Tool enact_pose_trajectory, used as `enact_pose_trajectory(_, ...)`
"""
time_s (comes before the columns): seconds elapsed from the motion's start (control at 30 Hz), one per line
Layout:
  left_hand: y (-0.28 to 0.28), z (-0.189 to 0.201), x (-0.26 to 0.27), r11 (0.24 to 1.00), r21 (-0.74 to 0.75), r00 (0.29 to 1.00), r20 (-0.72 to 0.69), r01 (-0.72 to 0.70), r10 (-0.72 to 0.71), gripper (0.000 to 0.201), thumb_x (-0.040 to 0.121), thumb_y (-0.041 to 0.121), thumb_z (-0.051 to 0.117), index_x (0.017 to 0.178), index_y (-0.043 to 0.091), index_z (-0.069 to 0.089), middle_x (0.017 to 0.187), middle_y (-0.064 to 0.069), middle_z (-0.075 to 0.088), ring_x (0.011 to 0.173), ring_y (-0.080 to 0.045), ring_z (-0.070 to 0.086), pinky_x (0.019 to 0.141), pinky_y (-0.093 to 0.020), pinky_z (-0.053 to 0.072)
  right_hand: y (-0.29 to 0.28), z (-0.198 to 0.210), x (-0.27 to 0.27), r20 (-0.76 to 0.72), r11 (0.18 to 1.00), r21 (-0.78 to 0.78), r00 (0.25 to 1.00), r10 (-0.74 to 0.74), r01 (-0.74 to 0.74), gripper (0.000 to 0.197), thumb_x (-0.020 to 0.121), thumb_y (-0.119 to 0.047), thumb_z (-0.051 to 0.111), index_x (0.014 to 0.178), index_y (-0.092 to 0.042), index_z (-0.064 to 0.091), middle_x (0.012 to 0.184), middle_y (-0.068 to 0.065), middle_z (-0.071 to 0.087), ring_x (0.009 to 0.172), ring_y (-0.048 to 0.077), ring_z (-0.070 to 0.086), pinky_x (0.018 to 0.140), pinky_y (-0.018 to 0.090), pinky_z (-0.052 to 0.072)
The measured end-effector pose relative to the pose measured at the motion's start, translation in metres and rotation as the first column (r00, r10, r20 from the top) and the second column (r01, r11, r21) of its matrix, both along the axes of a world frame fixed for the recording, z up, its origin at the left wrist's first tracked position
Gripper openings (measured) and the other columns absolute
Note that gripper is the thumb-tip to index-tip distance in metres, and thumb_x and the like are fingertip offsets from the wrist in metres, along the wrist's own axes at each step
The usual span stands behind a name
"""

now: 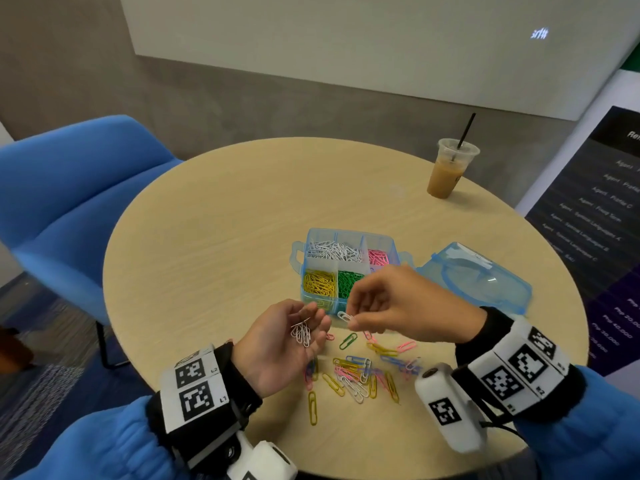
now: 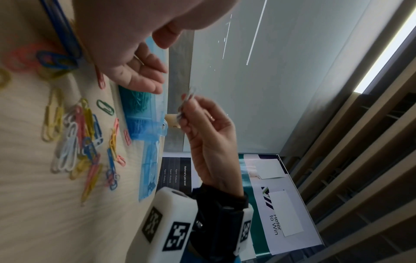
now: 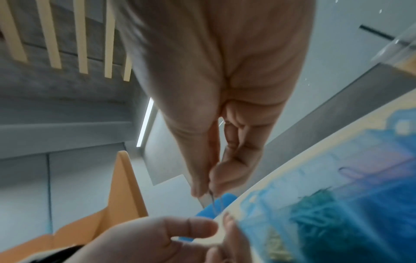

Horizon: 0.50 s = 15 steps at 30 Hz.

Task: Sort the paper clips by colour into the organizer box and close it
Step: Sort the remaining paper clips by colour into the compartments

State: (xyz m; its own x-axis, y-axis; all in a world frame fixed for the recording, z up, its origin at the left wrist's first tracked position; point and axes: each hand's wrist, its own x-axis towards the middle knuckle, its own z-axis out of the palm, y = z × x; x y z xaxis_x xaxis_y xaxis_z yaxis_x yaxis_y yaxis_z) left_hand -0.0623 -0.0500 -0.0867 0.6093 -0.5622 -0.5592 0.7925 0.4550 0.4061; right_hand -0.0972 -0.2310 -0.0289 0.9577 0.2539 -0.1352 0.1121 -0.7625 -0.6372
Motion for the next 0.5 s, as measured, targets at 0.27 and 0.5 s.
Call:
enact_pose_trajectory(0.27,-0.002,0.012,-0.008,0.990,-0.138,1.000,0.001,0.031,-0.032,0.037,0.099,0.019,0.032,0.096,-0.006,0.059,0.086,-0.018,0.066,0.075,-0.026,0.068,0.064,-0.029,0.058,0.021,0.006,0.001,0.136,0.981,0.194,0.989,-0.051,0.023,0.013,0.083,-0.021,0.075,0.092,-0.012,0.075,0.081,0.001,0.074,0.076,0.013,0.071,0.075,0.033,0.059)
enact_pose_trajectory(0.5,0.001,0.010,-0.001,0.992,-0.114,0.998,-0.043,-0.052,0.048,0.043,0.103,0.021,0.030,0.102,-0.008,0.060,0.089,-0.019,0.068,0.070,-0.029,0.071,0.062,-0.034,0.059,0.014,-0.009,-0.012,0.114,0.971,-0.239,0.993,0.023,0.005,0.015,0.082,-0.025,0.074,0.074,-0.014,0.068,0.066,-0.001,0.066,0.060,0.008,0.058,0.059,0.020,0.045)
